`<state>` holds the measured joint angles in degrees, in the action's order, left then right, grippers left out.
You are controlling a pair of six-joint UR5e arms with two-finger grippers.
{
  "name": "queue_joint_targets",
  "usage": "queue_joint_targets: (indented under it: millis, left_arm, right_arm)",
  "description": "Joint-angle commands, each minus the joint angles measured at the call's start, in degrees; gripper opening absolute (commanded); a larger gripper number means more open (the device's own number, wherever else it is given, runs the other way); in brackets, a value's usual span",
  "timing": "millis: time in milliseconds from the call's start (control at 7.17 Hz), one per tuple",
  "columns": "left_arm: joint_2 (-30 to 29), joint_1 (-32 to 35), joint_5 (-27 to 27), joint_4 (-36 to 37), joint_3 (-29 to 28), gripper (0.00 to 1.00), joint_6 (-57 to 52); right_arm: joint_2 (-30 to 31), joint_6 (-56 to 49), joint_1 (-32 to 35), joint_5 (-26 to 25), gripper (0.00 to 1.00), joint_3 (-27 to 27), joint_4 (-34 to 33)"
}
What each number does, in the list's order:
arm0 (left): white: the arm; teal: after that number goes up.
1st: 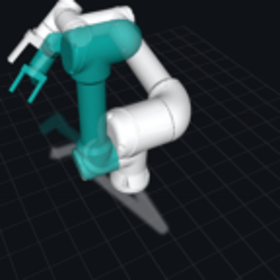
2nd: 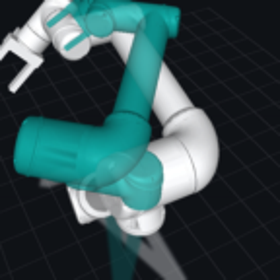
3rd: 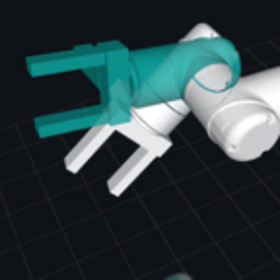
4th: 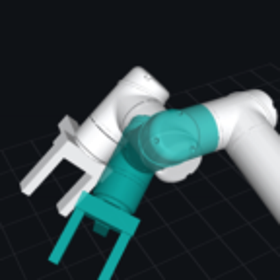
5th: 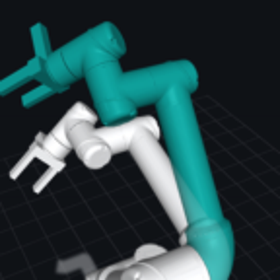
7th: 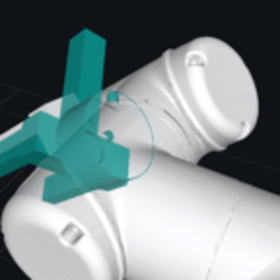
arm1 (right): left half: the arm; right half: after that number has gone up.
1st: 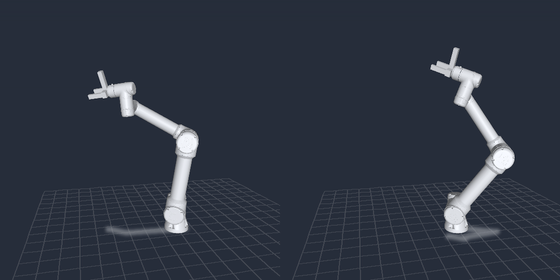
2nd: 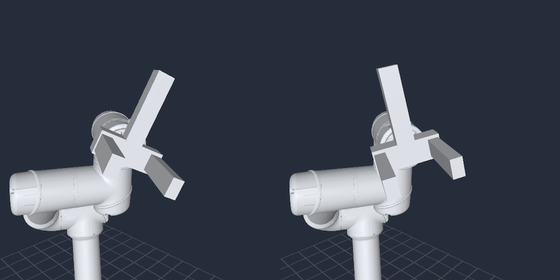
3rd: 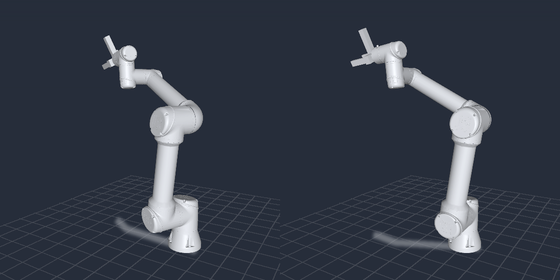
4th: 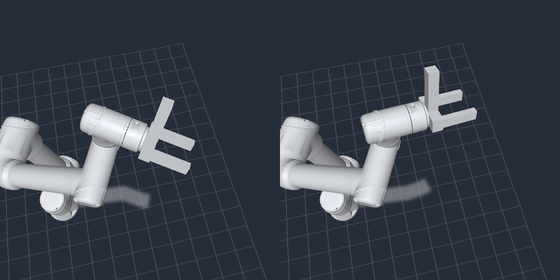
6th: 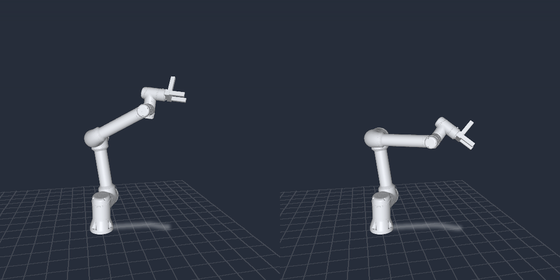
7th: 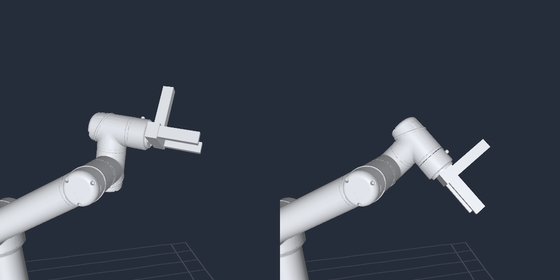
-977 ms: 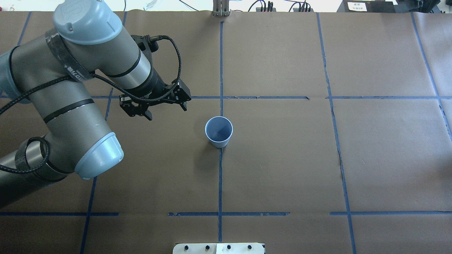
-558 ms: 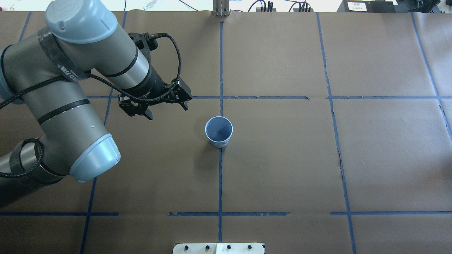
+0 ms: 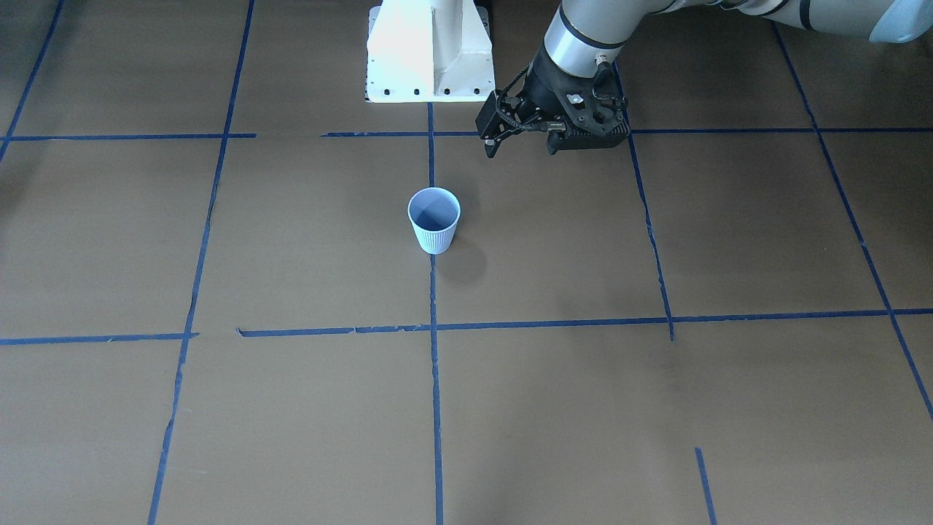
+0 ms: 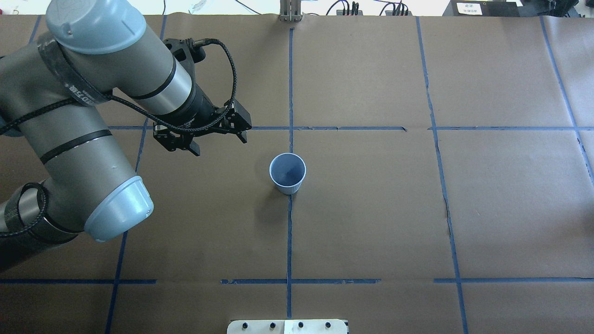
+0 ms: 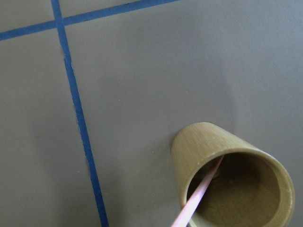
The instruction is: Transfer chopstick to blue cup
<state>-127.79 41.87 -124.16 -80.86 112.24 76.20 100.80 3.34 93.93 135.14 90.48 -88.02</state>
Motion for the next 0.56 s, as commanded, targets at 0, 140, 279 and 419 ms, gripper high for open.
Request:
queue_joint_targets:
  millis: [0, 140, 279, 419]
  left_arm:
    - [0.0, 0.1, 0.0, 0.0, 0.1, 1.00, 0.0]
    - [0.0, 0.1, 0.0, 0.0, 0.4, 1.00, 0.0]
    - [0.0, 0.0, -0.1, 0.0, 0.5, 1.00, 0.1]
    - [-0.1, 0.0, -0.1, 0.0, 0.5, 1.00, 0.1]
  right_arm:
    - [3.2, -0.8, 1.2, -0.7, 0.99, 1.8, 0.1]
    - [4.9, -0.9, 2.1, -2.1, 0.99, 3.2, 0.2]
    - [6.1, -1.0, 3.1, -3.0, 1.00, 3.9, 0.3]
    - [6.2, -1.4, 3.5, -3.3, 1.00, 4.0, 0.2]
